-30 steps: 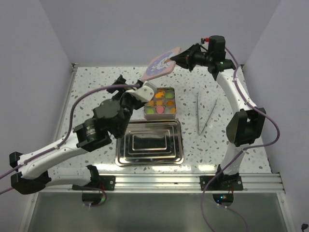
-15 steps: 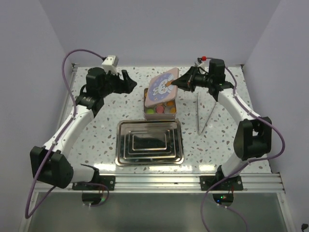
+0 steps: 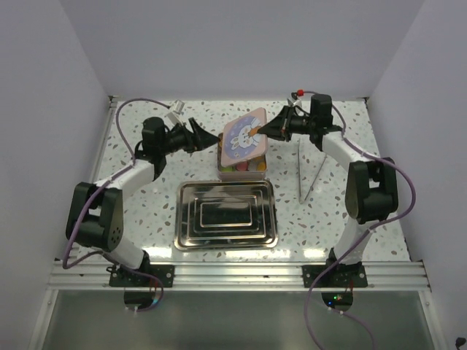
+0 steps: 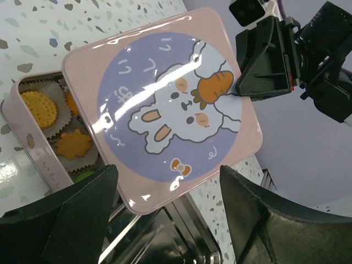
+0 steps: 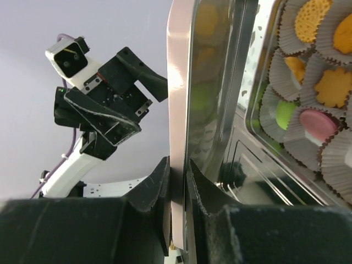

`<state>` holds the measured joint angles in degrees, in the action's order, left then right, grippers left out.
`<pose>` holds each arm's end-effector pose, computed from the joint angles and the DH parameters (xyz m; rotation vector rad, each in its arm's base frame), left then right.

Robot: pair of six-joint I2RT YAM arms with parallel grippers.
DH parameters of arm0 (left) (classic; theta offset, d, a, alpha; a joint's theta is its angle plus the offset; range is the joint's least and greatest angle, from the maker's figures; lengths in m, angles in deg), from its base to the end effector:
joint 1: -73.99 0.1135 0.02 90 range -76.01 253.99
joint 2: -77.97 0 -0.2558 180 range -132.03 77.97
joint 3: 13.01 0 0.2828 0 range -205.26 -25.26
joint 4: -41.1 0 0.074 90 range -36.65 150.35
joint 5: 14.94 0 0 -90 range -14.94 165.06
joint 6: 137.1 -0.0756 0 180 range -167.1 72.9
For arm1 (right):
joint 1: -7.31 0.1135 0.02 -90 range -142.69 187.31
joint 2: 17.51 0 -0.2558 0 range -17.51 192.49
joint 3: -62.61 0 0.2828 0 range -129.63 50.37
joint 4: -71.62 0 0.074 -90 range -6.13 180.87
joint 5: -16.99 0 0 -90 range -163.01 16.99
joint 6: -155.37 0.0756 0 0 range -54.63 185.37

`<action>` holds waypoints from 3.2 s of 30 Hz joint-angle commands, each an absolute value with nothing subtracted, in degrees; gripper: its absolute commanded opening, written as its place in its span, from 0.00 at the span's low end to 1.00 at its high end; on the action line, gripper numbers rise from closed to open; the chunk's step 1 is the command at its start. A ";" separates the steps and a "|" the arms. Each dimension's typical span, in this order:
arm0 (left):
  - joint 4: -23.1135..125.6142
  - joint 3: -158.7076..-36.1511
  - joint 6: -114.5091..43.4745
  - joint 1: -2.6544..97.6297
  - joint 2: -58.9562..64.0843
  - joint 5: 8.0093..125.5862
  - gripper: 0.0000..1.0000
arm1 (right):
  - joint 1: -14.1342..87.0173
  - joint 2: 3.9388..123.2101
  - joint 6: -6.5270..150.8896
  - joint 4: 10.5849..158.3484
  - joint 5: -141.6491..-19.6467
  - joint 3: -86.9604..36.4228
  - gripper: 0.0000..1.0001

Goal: Pack the cookies

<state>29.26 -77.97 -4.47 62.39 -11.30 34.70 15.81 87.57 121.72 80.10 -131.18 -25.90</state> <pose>0.3849 -0.1290 0.2244 0.0313 1.9297 -1.2830 0.4462 0.1316 0.2316 0.1710 2.2080 1.6926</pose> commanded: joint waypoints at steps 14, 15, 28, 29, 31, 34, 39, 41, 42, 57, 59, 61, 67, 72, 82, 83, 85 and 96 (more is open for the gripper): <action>18.90 -81.07 -3.33 63.00 -26.09 31.29 0.80 | 14.87 96.74 125.82 64.81 -136.29 -25.05 0.00; 18.90 -81.59 -3.33 63.00 -26.61 30.94 0.80 | 14.61 97.19 126.71 61.93 -136.38 -24.70 0.00; 20.83 -85.99 -5.00 63.44 -32.51 29.71 0.80 | 12.85 102.11 120.66 69.17 -136.64 -24.87 0.04; 20.83 -86.08 -5.00 63.53 -32.60 29.71 0.80 | 12.76 102.11 117.43 71.54 -136.38 -25.04 0.06; 20.66 -86.08 -5.08 63.62 -32.86 29.71 0.80 | 12.41 102.11 114.42 77.35 -135.94 -25.83 0.12; 20.22 -85.99 -4.74 63.62 -33.21 29.80 0.79 | 11.97 102.11 109.94 82.10 -134.98 -25.92 0.21; 19.17 -85.55 -4.21 63.62 -33.65 29.88 0.79 | 11.27 103.08 103.43 94.05 -131.72 -29.08 0.32; 18.99 -85.38 -3.94 63.62 -33.65 29.97 0.78 | 10.92 103.61 101.14 97.57 -130.67 -30.14 0.33; 18.99 -85.29 -3.94 63.62 -33.65 29.97 0.78 | 10.92 103.78 100.79 98.19 -130.32 -30.66 0.34; 19.08 -82.65 -4.29 63.62 -32.60 30.24 0.77 | 11.01 107.03 97.28 105.31 -127.15 -36.11 0.36; 18.90 -82.04 -4.29 63.62 -32.51 30.32 0.76 | 11.53 107.56 94.82 108.72 -126.19 -38.30 0.36; 18.73 -81.60 -4.38 63.62 -32.51 30.41 0.76 | 12.06 108.17 92.97 110.76 -125.57 -39.63 0.37; 18.55 -81.51 -4.56 63.62 -32.86 30.06 0.76 | 14.52 109.67 90.34 114.54 -123.20 -42.88 0.45; 17.06 -81.51 -3.51 63.53 -33.65 29.27 0.76 | 17.07 110.81 87.53 118.05 -121.00 -45.17 0.49; 18.10 -82.04 -4.55 63.53 -34.97 28.92 0.76 | 21.20 111.96 83.21 123.24 -117.22 -46.93 0.49; 18.37 -82.12 -5.08 63.53 -35.06 28.92 0.76 | 21.38 111.96 83.03 123.42 -117.22 -46.84 0.49; 18.64 -81.86 -5.17 63.62 -35.06 28.83 0.76 | 22.16 112.22 82.59 123.42 -117.57 -46.49 0.49; 20.39 -81.86 -6.93 63.62 -34.88 28.56 0.76 | 26.55 111.96 81.36 123.86 -118.89 -46.58 0.52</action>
